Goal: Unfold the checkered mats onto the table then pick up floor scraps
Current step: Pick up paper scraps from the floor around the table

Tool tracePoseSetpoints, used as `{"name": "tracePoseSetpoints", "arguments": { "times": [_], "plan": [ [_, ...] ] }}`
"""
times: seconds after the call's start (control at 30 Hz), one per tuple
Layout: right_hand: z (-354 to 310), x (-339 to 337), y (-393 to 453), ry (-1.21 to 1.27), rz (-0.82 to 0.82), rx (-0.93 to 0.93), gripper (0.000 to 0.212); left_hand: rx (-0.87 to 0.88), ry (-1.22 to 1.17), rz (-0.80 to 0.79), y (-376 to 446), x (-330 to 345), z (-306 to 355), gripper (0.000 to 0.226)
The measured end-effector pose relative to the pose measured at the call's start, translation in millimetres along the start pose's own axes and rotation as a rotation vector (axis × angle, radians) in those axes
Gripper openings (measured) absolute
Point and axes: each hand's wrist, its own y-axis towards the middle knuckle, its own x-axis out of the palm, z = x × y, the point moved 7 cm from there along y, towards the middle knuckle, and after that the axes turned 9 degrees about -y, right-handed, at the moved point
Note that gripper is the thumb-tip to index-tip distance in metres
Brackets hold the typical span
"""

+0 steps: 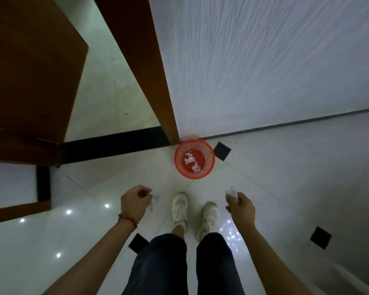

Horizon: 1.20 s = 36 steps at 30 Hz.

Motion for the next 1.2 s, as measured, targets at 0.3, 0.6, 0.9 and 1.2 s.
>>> {"name": "tracePoseSetpoints", "arguments": {
  "times": [0.3, 0.6, 0.9, 1.2],
  "plan": [
    [8, 58, 107, -0.067, -0.087, -0.009, 0.022, -0.092, -0.043, -0.058, 99, 111, -29, 0.009],
    [11, 120, 204, -0.104, -0.119, -0.020, 0.027, -0.197, -0.008, -0.072, 174, 192, -78, 0.016],
    [4, 145, 234, -0.119, -0.182, -0.090, 0.040, -0.147, -0.022, -0.115, 213, 214, -67, 0.027],
    [7, 110, 213, -0.200, -0.193, 0.042, 0.053, -0.121, 0.091, -0.226, 175, 194, -57, 0.028]
  ]
}}
